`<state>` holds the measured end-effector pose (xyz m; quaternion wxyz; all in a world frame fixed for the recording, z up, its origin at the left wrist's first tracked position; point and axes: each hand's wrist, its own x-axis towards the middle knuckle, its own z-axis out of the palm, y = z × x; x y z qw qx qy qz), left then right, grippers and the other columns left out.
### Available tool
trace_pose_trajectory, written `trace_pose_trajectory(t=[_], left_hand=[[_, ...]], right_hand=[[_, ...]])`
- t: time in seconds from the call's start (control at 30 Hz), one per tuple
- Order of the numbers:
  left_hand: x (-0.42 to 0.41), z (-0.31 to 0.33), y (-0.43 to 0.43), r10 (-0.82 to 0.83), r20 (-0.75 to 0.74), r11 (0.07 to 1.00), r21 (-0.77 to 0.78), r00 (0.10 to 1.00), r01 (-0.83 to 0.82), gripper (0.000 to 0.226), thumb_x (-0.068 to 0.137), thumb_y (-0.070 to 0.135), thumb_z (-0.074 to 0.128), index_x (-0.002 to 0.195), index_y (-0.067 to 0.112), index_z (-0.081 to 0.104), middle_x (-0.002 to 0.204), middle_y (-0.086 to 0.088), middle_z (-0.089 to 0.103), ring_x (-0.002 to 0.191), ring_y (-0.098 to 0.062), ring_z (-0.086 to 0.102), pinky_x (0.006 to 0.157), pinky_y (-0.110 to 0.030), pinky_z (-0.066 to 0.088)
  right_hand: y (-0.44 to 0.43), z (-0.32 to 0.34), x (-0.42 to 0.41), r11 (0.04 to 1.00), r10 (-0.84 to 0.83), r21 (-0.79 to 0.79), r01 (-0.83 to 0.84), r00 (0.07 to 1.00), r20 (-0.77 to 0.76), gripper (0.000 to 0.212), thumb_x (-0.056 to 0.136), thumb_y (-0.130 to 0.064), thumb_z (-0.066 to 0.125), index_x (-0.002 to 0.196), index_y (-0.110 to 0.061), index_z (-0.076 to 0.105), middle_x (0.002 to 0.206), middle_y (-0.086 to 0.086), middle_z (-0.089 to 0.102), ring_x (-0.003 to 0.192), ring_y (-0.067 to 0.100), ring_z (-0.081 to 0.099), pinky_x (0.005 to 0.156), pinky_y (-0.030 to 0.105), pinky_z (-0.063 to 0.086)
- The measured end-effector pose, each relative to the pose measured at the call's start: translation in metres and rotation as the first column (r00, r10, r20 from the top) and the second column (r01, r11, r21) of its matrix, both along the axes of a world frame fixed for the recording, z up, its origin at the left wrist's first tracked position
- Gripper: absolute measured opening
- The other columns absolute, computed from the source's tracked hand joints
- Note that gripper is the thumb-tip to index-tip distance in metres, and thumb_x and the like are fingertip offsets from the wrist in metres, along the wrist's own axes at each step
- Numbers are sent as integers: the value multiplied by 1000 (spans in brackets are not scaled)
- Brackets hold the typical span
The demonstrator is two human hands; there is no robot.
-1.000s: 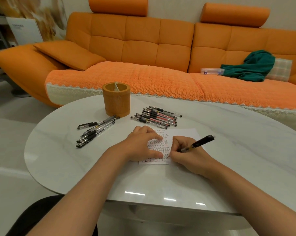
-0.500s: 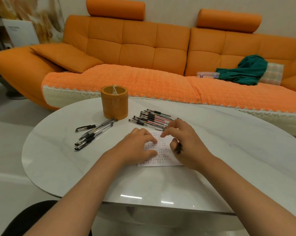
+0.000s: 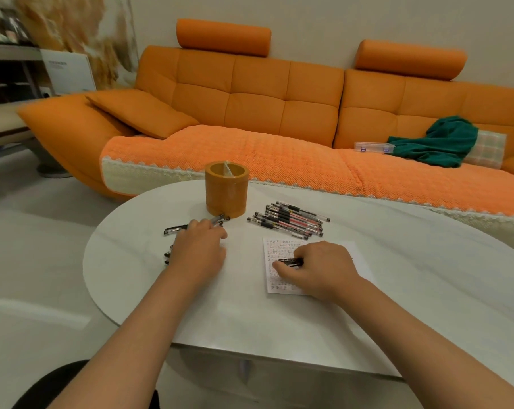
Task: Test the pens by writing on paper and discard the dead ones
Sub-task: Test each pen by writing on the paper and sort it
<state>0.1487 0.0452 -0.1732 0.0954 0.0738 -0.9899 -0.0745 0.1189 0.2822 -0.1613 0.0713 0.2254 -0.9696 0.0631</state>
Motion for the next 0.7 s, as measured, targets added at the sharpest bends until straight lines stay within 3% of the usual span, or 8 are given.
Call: trace_pose_trajectory(t=[0.17,0.27,0.33,0.4,0.47,0.53,0.6,0.7], left_hand=[[5,-4,-17,65,6,995,-70,998,-64,34,101,29,45,133,27,58,130,-2,52,118,-23,46,99,-35,40],[6,-5,-16,32,9,997,-71,999,-32,33,101,25,45,132,27,58,129,-2,51,118,-24,45,99,-34,38],[5,-6,-17,8,17,1000,1,1000,-8,36,99,16,47,132,28,58,128,-2,51,118,-24,44,97,-33,40],[3,-6,-18,-11,30,997,79,999,9,42,97,9,49,133,29,57,128,-2,51,119,-23,44,98,-34,44],[1,-6,-17,-24,38,992,126,999,20,48,95,3,51,134,30,57,128,-1,51,120,-23,45,98,-36,46],[-1,-6,-16,-35,43,986,162,998,28,50,94,1,51,134,29,56,129,-1,51,122,-22,45,99,-37,47],[-2,-8,-14,-45,51,985,171,998,36,49,94,1,50,134,28,57,130,-2,51,124,-22,45,97,-34,45],[-3,-8,-12,-65,68,988,143,996,54,45,94,3,51,131,29,60,127,-2,52,123,-22,46,91,-33,45]], right_hand=[[-12,-3,2,998,-30,-52,31,999,10,52,82,-59,49,55,-17,34,49,1,33,48,16,32,48,30,23],[-17,-5,1,999,-41,-26,41,999,18,56,88,-66,44,61,-17,47,54,-1,49,53,14,46,50,30,31],[-21,-2,0,999,-49,-6,49,998,28,55,89,-72,40,76,-22,57,64,-4,60,63,12,55,54,30,37],[-25,1,-4,997,-58,-52,60,997,42,48,91,-72,42,89,-25,54,72,-6,63,66,12,57,57,32,43],[-26,0,-11,993,-48,-108,54,997,59,32,96,-60,44,99,-28,49,81,-6,64,70,14,57,62,36,47],[-28,-2,-22,987,-24,-155,39,995,96,15,101,-36,46,112,-27,49,101,-3,63,86,17,57,72,37,48],[-30,-4,-35,987,4,-159,18,991,136,31,98,-11,45,126,-22,50,123,1,52,109,21,51,88,36,46],[-38,-5,-51,991,6,-135,9,993,117,49,93,4,46,135,-19,53,129,5,44,117,25,47,96,37,45]])
